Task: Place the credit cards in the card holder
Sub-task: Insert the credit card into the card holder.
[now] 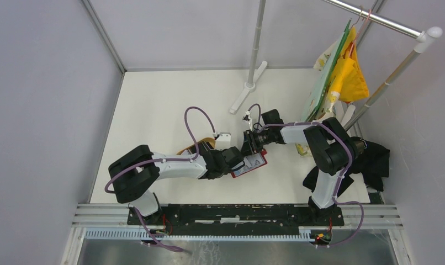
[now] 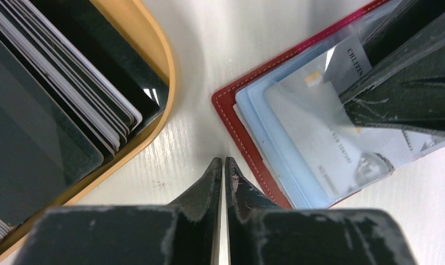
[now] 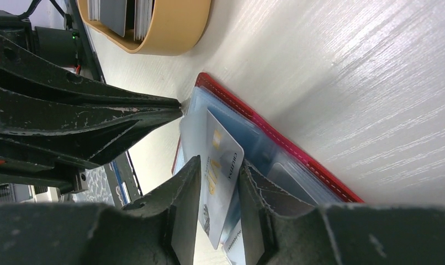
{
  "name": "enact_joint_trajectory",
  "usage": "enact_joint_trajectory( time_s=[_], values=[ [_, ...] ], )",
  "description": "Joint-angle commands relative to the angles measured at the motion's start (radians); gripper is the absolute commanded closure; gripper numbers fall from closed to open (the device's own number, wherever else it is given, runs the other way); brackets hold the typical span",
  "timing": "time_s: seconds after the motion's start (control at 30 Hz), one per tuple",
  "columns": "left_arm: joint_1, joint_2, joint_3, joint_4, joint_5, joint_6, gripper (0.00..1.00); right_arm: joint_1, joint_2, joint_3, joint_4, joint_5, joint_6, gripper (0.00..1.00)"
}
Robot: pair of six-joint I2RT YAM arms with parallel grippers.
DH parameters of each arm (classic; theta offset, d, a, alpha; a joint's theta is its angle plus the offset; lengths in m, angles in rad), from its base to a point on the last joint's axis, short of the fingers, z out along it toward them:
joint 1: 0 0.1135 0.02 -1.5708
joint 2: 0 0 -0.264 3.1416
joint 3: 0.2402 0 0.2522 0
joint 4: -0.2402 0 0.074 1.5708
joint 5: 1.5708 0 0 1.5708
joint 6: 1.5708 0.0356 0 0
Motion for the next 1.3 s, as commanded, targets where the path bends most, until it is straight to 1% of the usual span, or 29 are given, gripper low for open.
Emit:
enact_joint_trajectory(
  time_s=[0.0, 0.13, 0.43, 0.63, 0.83, 0.9, 0.97, 1.27],
  values=[
    [0.0, -0.064, -0.022, -0.004, 0.03, -0.001, 0.9, 0.005, -0.042, -0.015, 0.014, 0.057, 0.002, 0.63],
    [-0.001, -0.09, -0.027, -0.004, 0.045, 0.008, 0.9, 0.004, -0.06, -0.021, 0.01, 0.084, -0.005, 0.58],
    [-0.002, -0.065, 0.001, 0.023, 0.072, 0.019, 0.9, 0.004, -0.094, -0.022, -0.012, 0.125, -0.031, 0.57],
    [-0.001, -0.048, 0.009, 0.037, 0.081, 0.017, 0.9, 0.005, -0.116, -0.04, -0.015, 0.149, -0.029, 0.5],
    [-0.002, -0.036, 0.008, 0.05, 0.082, 0.017, 0.9, 0.004, -0.144, -0.064, 0.002, 0.175, -0.014, 0.49],
    [-0.002, -0.027, 0.01, 0.061, 0.086, 0.018, 0.9, 0.004, -0.152, -0.077, 0.016, 0.16, 0.01, 0.44],
    [-0.002, -0.014, 0.015, 0.071, 0.09, 0.022, 0.91, 0.005, -0.16, -0.093, 0.07, 0.134, 0.047, 0.4],
    [0.002, -0.003, 0.032, 0.094, 0.099, 0.031, 0.92, 0.003, -0.177, -0.104, 0.078, 0.147, 0.054, 0.39]
  ],
)
